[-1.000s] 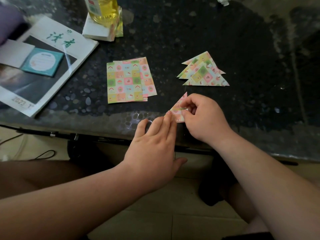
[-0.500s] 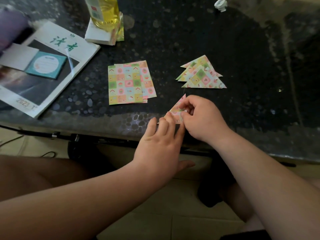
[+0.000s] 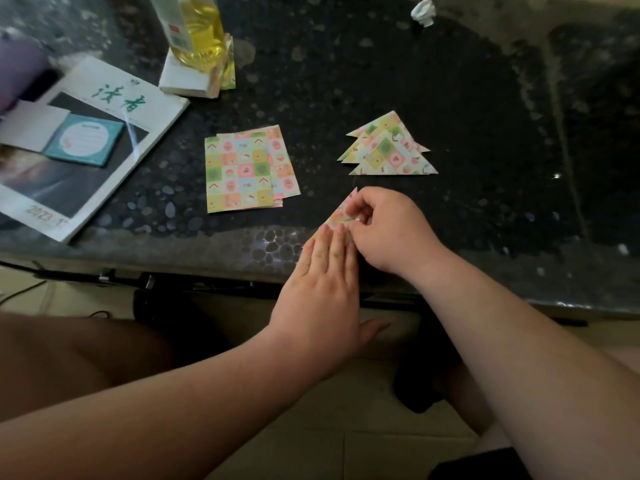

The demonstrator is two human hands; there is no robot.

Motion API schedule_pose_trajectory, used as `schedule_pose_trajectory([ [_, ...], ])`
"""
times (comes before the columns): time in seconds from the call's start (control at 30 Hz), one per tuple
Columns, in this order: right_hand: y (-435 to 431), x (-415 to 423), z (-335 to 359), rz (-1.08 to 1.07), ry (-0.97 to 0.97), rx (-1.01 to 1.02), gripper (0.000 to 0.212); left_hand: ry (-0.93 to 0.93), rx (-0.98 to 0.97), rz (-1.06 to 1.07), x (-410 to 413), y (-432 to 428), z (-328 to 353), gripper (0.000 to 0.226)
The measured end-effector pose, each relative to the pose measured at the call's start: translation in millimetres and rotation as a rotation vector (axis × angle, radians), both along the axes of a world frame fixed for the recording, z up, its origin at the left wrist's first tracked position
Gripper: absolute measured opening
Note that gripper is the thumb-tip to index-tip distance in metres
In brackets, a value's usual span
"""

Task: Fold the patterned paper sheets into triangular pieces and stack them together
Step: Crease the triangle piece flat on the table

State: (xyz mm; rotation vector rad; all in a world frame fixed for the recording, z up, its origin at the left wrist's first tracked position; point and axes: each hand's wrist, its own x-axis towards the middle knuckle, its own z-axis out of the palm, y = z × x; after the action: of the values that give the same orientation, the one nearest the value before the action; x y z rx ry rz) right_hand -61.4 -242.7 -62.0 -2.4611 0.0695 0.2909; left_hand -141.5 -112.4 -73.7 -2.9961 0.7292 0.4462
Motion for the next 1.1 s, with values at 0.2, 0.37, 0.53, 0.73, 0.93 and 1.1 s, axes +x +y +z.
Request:
schedule_pose_trajectory([
  [0.2, -8.4, 2.7, 5.3, -0.015, 0.011, -0.052, 0.009, 0.016, -0.009, 0.049, -2.4, 7.8, -0.8, 0.108],
  [0.37, -14.3, 6.7, 17.3, -0.066, 0.095, -0.095, 0.010, 0.033, -0.075, 0.065, -3.4, 13.7, 1.6, 0.114],
  [0.53, -10.1, 2.7, 30.8, -0.027, 0.418, -0.041, 0.020, 0.020, -0.109, 0.053, -2.0, 15.3, 0.0, 0.121],
  [0.73, -10.8, 1.4, 30.4, -0.071, 0.507, 0.008, 0.018, 0.010, -0.101, 0.036, -1.9, 16.8, -0.4, 0.122],
  [0.93, -31.7, 10.0, 38.9, -0.146, 0.624, -0.004, 0.012, 0.010, -0.120, 0.040, 1.3, 20.3, -2.3, 0.120],
  [1.1, -21.5, 5.9, 36.1, -0.107, 0.300, 0.038, 0.008, 0.005, -0.100, 0.030, 0.1, 22.0, -2.0, 0.123],
])
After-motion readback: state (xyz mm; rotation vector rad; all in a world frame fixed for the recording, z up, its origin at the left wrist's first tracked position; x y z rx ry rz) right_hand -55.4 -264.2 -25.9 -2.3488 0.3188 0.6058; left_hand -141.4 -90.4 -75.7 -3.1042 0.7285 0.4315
